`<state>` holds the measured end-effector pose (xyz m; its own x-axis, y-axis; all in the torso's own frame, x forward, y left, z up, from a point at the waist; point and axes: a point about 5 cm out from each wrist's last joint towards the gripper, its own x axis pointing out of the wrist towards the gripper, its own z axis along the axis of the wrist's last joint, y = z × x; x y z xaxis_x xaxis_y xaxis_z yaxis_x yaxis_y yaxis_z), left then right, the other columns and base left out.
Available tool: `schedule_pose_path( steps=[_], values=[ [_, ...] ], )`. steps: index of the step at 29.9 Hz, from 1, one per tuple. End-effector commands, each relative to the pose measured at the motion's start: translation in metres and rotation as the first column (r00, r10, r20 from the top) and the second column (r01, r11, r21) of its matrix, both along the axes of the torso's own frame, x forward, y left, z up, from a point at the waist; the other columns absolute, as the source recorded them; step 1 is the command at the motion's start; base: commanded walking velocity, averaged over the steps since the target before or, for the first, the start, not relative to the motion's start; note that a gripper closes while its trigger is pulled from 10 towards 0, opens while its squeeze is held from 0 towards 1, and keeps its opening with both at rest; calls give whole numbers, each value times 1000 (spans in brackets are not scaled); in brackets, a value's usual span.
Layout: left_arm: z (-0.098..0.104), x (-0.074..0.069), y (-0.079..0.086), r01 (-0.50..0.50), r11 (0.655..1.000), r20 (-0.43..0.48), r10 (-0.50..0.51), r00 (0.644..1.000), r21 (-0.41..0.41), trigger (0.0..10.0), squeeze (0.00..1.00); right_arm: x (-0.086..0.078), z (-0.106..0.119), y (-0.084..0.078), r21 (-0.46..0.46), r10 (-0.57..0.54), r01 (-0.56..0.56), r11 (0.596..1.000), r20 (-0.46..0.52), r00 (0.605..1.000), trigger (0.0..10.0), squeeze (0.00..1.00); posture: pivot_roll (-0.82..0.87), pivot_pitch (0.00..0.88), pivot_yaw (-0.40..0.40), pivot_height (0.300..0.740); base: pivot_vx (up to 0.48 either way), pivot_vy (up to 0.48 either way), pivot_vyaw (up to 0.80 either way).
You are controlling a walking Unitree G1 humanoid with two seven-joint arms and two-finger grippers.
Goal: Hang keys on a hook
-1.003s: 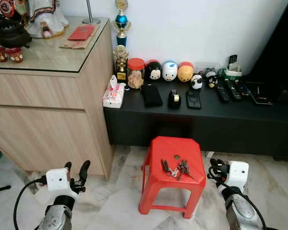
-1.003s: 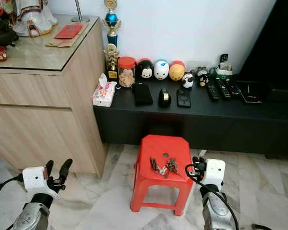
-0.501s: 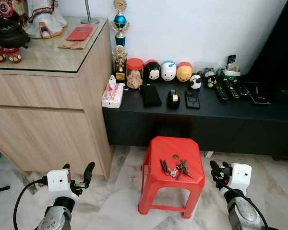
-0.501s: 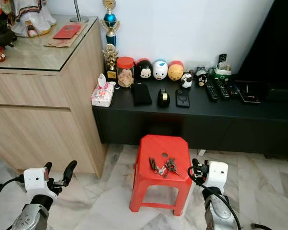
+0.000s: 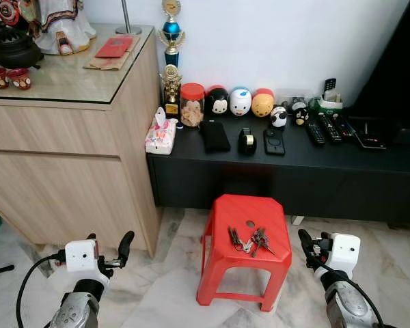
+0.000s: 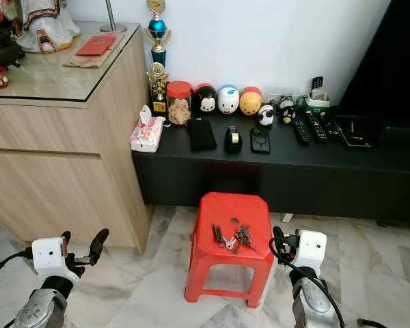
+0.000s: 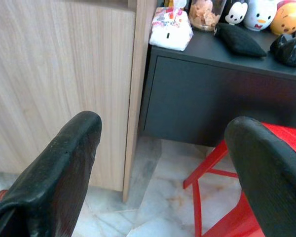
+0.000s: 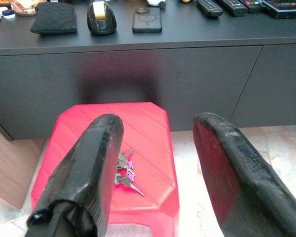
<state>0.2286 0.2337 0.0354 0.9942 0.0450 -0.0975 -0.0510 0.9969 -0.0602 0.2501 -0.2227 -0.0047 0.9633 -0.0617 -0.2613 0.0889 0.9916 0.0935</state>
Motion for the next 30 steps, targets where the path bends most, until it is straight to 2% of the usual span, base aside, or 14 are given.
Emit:
schedule_pose_path(
  steps=[1,6,7,9,11,13,14,15,17,18,19,21,22,30],
  values=[
    [3,1,0,6,1000,8,-6,1000,-1,10000,0,2,2,-4,-9,-13,13,1000,-2,1000,10000,0,-46,0,-53,740,0,0,0],
    [-10,-4,6,-10,1000,-57,9,998,-13,10000,0,-6,-10,-4,27,-17,19,999,-70,997,10000,0,-55,0,-51,740,0,0,0],
    [-22,-10,19,-86,995,-117,81,990,-39,10000,0,-19,-25,-5,24,-22,27,999,-169,985,10000,0,-58,0,-50,740,0,0,0],
    [-36,-19,30,-150,986,-184,135,974,-69,10000,0,-35,-40,-6,21,-27,34,999,-269,963,10000,0,-52,0,-48,740,0,0,0],
    [-39,-22,33,-165,983,-204,146,968,-75,10000,0,-39,-44,-6,23,-28,37,999,-298,954,10000,0,-52,0,-48,740,0,0,0],
    [-69,-44,39,-166,986,-392,149,908,-8,10000,0,-67,-65,-1,22,-15,28,999,-449,894,10000,0,-49,0,-51,740,0,0,0],
    [-69,-44,39,-166,986,-392,149,908,-8,10000,0,-67,-65,-1,22,-15,28,999,-449,894,10000,0,-49,0,-51,740,0,0,0],
    [-77,-51,39,-155,988,-441,145,885,15,10000,0,-75,-70,0,20,-14,27,999,-491,871,10000,0,-50,0,-52,740,0,0,0],
    [-95,-73,36,-127,991,-563,132,816,49,10000,0,-100,-85,4,-8,9,-17,1000,-610,792,10000,0,-33,0,-53,740,0,0,0],
    [-101,-80,34,-123,991,-598,130,791,53,10000,0,-107,-88,4,-18,15,-35,999,-642,767,10000,0,-33,0,-53,740,0,0,0],
    [-106,-87,33,-116,992,-633,127,764,59,10000,0,-112,-90,6,-16,33,-57,998,-658,752,10000,0,-29,0,-55,740,0,0,0],
    [-109,-91,32,-113,992,-650,125,750,61,10000,0,-114,-91,6,-12,43,-68,998,-662,748,10000,0,-29,0,-56,740,0,0,0],
    [-113,-97,30,-117,991,-676,125,726,57,10000,0,-117,-92,7,-5,50,-72,997,-669,741,10000,0,-48,0,-57,740,0,0,0],
    [-120,-98,17,-65,997,-704,74,706,40,10000,0,-126,-93,-5,-27,25,-61,998,-694,719,10000,0,-39,0,-63,740,0,0,0]
  ],
)
